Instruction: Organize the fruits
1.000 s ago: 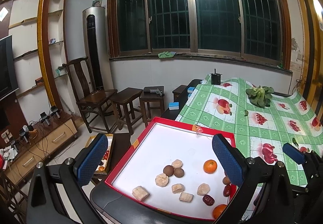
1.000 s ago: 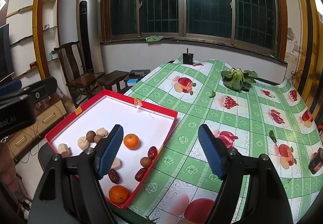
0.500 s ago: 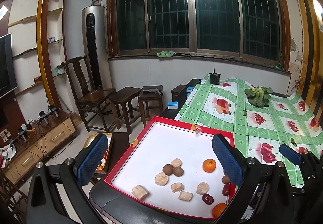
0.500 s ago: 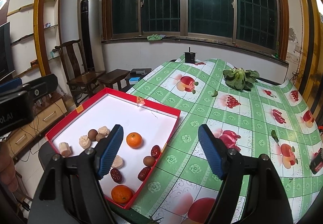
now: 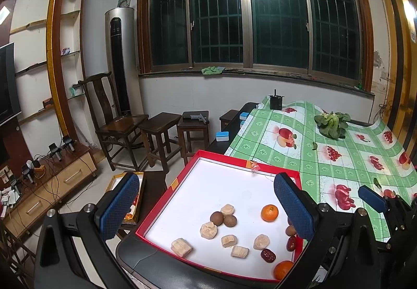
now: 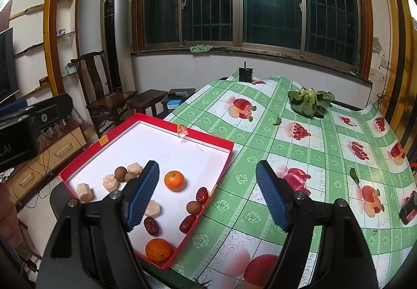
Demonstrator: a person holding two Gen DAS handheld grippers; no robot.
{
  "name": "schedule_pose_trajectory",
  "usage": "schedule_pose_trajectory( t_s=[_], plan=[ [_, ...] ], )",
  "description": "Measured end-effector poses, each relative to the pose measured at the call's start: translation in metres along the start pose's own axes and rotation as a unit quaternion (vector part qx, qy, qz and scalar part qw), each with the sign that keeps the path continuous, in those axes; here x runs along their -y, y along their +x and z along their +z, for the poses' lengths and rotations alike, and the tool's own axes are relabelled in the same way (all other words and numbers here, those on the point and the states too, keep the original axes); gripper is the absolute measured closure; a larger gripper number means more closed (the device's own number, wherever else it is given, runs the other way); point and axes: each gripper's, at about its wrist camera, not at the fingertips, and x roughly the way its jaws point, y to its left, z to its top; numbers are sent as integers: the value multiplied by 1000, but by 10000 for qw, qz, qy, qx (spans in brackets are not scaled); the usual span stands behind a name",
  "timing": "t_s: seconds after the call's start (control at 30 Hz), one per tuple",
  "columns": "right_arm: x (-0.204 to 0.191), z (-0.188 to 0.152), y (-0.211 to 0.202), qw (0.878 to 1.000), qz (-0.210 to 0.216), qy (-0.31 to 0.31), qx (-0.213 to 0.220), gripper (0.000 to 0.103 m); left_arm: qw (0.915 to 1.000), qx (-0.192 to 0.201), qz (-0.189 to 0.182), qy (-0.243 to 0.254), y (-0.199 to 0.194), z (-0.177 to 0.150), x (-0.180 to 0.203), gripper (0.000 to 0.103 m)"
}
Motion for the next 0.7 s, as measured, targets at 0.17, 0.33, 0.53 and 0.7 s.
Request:
schedule_pose_trajectory(
  t_s=[0.17,0.33,0.53,0.7],
  plan=[
    [0,1,0,10000,-4,-1,12,26,10000,-2,3,-3,0,0,0,0],
    [0,0,0,10000,-2,5,9,26,10000,-2,52,13,0,-1,-1,0],
    [-6,3,0,10000,21,-12,19,26,9998,-30,190,8,2,-4,-5,0],
    [-13,6,-2,10000,38,-69,27,26,9996,-9,272,10,2,-5,-9,0]
  ],
)
